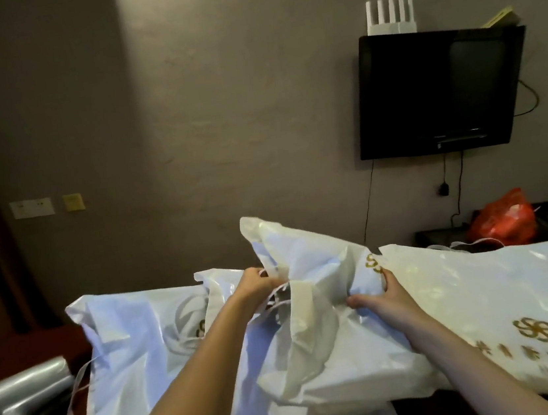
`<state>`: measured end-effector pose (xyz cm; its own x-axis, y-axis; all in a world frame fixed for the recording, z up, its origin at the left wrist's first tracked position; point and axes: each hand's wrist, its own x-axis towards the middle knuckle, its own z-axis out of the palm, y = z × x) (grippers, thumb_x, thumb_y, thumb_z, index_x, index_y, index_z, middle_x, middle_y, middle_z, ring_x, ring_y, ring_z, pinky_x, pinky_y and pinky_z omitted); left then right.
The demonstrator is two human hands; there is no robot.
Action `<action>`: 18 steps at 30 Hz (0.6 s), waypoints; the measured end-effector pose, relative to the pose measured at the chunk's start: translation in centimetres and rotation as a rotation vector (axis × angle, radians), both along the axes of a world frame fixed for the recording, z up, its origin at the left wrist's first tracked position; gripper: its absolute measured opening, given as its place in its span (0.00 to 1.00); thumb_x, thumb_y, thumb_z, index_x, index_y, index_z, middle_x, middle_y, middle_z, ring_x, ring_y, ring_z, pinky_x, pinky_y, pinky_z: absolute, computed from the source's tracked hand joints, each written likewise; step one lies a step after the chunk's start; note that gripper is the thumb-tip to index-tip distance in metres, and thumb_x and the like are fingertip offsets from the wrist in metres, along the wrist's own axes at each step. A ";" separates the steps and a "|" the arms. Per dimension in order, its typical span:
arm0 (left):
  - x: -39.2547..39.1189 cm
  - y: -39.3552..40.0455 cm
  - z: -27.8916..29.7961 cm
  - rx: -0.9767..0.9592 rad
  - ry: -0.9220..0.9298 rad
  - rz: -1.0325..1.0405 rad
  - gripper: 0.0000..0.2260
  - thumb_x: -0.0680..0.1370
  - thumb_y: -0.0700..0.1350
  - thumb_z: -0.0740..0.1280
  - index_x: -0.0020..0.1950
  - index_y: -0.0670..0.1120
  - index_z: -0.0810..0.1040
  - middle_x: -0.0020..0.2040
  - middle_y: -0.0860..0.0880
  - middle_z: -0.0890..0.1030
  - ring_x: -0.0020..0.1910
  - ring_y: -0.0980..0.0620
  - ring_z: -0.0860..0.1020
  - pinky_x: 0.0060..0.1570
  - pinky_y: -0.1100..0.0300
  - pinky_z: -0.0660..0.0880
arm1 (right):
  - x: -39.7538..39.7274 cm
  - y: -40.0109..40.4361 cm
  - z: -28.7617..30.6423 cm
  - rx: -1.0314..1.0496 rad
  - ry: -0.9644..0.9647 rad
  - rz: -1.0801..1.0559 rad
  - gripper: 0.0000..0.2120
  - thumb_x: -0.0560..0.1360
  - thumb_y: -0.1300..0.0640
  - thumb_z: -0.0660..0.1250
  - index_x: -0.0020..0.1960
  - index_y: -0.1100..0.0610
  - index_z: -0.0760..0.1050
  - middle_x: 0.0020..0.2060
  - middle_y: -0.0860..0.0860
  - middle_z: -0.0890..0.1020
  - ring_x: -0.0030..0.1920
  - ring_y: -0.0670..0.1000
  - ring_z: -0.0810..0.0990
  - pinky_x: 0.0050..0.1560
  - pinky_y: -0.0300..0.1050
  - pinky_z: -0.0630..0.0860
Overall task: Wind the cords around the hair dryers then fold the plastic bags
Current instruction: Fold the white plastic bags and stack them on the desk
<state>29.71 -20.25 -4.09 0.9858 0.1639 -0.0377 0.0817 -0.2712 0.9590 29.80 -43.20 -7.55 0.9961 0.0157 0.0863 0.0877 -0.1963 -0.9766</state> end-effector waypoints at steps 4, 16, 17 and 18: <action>1.8 1.7 -3.5 0.080 -0.015 0.046 0.07 0.68 0.37 0.74 0.45 0.37 0.82 0.40 0.42 0.83 0.42 0.45 0.81 0.45 0.54 0.79 | 1.6 2.2 -2.3 0.001 0.110 0.100 0.45 0.63 0.59 0.78 0.74 0.52 0.58 0.64 0.51 0.73 0.58 0.52 0.74 0.49 0.39 0.74; -1.2 8.3 -2.5 0.289 0.047 0.144 0.26 0.66 0.44 0.79 0.62 0.47 0.74 0.51 0.46 0.81 0.56 0.43 0.79 0.54 0.54 0.76 | -3.3 7.6 -4.3 -0.333 0.150 0.093 0.53 0.67 0.42 0.73 0.78 0.49 0.41 0.72 0.54 0.67 0.68 0.58 0.70 0.66 0.48 0.67; -1.6 8.7 -1.1 0.319 0.023 0.209 0.36 0.66 0.45 0.80 0.70 0.45 0.68 0.57 0.44 0.78 0.59 0.42 0.78 0.57 0.54 0.74 | -3.5 7.8 -4.3 -0.349 0.142 0.089 0.52 0.68 0.42 0.72 0.79 0.50 0.42 0.71 0.55 0.68 0.68 0.58 0.70 0.65 0.47 0.68; -1.9 8.9 0.5 0.389 -0.021 0.251 0.39 0.67 0.46 0.80 0.73 0.44 0.64 0.63 0.42 0.76 0.62 0.42 0.76 0.58 0.54 0.73 | -3.7 7.9 -4.1 -0.364 0.132 0.090 0.51 0.67 0.40 0.72 0.79 0.50 0.44 0.70 0.55 0.70 0.67 0.58 0.71 0.63 0.47 0.68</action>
